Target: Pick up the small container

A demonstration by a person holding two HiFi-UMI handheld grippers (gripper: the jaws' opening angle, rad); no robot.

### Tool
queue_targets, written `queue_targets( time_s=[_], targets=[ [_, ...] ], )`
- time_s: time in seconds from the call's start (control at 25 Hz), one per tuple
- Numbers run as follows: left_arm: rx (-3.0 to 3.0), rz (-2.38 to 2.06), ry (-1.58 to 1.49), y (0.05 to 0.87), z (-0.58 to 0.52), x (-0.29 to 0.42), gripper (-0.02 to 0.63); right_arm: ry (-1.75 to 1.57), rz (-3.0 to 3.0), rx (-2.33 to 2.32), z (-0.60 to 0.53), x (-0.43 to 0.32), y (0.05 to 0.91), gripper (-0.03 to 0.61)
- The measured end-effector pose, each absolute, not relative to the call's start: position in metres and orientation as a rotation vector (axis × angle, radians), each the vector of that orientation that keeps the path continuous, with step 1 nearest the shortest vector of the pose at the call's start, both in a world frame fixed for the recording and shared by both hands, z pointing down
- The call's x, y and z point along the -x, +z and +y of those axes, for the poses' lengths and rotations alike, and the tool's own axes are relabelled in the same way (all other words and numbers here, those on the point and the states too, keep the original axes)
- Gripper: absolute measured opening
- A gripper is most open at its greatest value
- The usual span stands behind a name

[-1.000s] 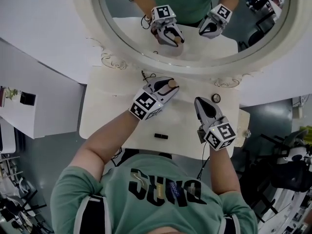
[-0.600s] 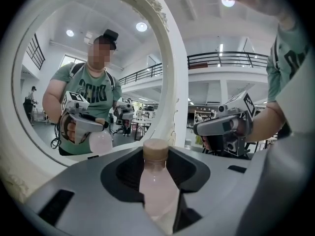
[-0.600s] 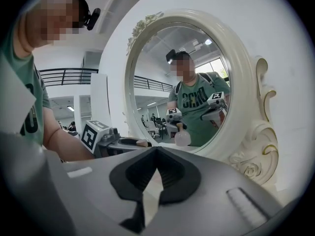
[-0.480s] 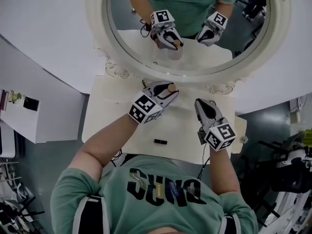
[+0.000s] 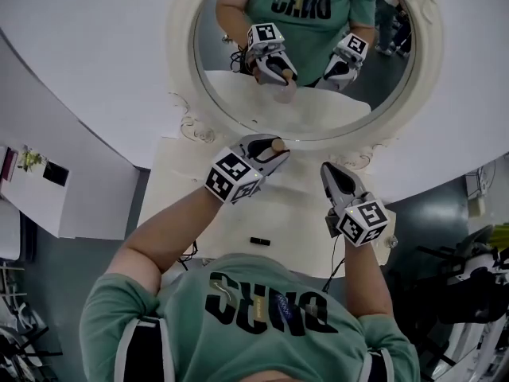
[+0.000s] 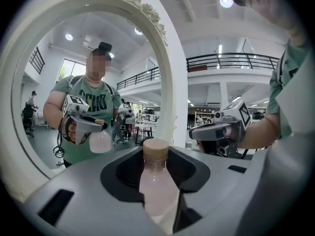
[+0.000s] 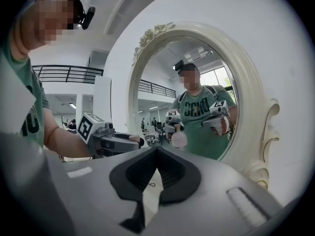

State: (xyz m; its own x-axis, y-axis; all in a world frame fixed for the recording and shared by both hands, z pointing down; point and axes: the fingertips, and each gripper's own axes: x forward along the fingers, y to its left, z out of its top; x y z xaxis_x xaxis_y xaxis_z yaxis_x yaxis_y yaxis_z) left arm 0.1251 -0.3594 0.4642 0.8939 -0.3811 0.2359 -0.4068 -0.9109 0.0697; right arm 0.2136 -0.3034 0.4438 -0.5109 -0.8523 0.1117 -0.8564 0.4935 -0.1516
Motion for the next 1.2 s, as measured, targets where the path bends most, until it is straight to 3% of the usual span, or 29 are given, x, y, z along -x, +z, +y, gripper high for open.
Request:
queue_targets(
  time_s=[1.2],
  targets=[
    [-3.021,-0.630,0.285,0.321,-0.353,-0.107,0.141,0.075,-2.714,-1.550,-0.314,-0.211,0.335,0.009]
  ],
)
